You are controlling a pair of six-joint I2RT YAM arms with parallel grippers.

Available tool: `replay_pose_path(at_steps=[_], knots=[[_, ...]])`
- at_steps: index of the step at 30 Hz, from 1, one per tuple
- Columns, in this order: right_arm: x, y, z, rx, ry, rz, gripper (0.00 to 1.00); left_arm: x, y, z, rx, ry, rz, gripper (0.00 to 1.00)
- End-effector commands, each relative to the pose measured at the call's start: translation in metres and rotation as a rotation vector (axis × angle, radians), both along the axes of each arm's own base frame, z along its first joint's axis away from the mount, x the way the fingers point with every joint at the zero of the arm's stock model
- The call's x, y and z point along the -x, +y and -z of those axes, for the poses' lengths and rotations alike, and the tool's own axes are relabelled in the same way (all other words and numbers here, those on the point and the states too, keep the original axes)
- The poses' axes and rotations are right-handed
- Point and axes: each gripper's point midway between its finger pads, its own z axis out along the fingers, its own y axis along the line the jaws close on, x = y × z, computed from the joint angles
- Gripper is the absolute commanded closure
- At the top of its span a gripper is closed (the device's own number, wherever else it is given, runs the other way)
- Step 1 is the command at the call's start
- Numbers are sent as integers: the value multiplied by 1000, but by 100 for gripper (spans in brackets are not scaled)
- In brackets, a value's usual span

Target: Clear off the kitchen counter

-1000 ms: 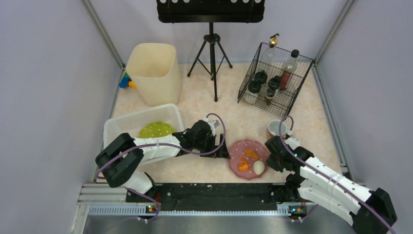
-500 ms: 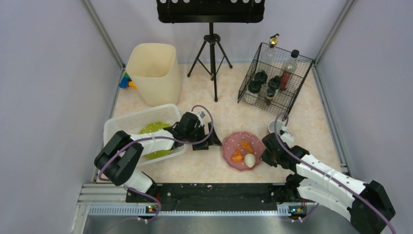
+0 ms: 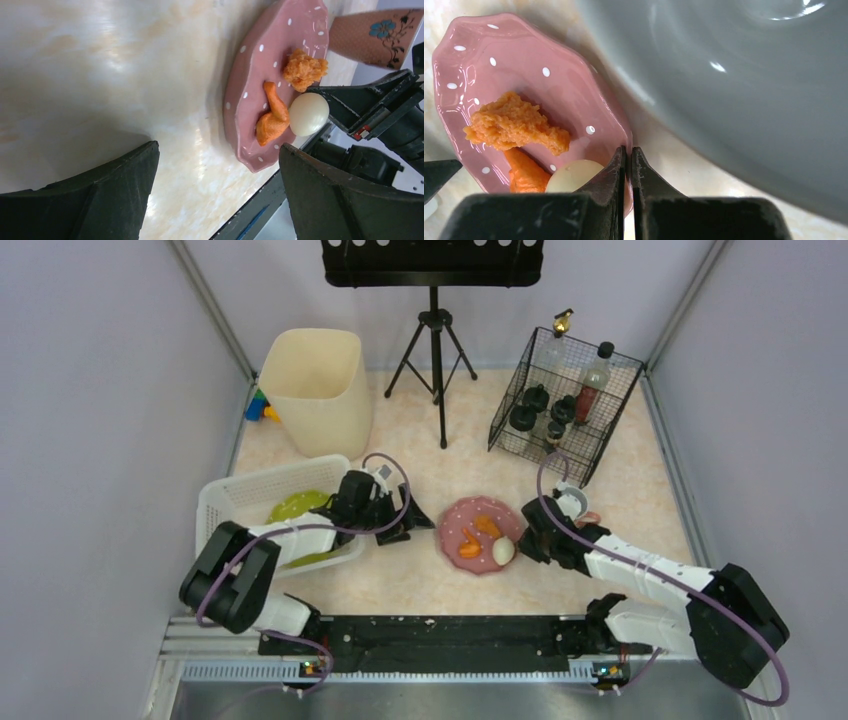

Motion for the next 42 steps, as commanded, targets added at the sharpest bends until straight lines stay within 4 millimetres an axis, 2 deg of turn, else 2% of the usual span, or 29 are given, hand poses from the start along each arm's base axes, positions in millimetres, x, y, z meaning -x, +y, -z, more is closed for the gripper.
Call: replay_pose_path(at_steps=[1,4,6,11,20,31,42], knots=[[-11,11,4,-12,-12,-34,100,31,70,54,-226,160,-117,4],[-17,18,2,-20,-22,-50,100,29,87,50,-238,147,-153,4],[-21,21,1,-16,-28,-64,100,28,87,46,-232,137,-148,4],[-28,31,-5,-17,-41,-124,100,25,69,33,-147,111,-97,3],[-35,42,-1,-59,-48,-195,100,28,26,22,-152,88,9,1],[-47,34,17,-103,-50,-163,100,30,14,46,-171,146,-15,3],[-50,35,42,-136,-18,-154,100,26,15,73,-175,203,-104,4]])
